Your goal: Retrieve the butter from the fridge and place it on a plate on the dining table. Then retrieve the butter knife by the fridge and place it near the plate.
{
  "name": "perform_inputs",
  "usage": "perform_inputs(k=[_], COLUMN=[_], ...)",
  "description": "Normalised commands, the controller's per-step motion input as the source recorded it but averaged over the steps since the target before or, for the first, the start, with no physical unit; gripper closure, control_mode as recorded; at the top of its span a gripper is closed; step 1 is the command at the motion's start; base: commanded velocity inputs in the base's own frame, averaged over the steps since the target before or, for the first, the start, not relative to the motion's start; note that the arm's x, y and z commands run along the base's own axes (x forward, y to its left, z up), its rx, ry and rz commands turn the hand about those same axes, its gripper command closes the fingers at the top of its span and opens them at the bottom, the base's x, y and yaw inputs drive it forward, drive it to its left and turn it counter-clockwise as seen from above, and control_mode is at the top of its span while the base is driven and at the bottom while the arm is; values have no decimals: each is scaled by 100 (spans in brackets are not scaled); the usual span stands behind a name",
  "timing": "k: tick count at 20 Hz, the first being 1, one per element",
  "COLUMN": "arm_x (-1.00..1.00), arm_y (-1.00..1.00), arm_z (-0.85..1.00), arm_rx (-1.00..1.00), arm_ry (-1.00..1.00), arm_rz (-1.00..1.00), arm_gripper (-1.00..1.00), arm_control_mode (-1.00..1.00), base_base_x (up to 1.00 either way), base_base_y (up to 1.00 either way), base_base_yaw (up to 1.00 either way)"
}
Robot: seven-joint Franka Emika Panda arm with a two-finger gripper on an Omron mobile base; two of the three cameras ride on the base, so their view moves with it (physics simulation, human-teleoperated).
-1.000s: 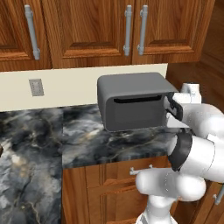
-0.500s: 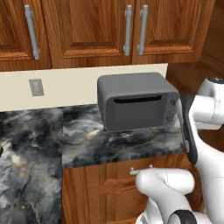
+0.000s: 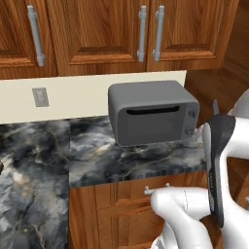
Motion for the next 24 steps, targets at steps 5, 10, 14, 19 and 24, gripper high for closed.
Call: perform_inputs(k=[5,10,14,19,24], arm_x=[-47,-24,-4,0,0], arm_y=[13,0,0,0,0], arm_z=[60,1,0,0,0], arm_rx=[-1,0,-3,0,0], arm_ry=[-7,-2,0,0,0], arm_rz=[0,0,0,0,0], arm_gripper=[100,100,100,100,100], arm_control_mode=[-100,-100,100,100,100], base_base_x=[0,0,-19,-99,-100], base_base_y=[0,0,0,-1,-12], base_base_yaw=[0,0,1,2,-13])
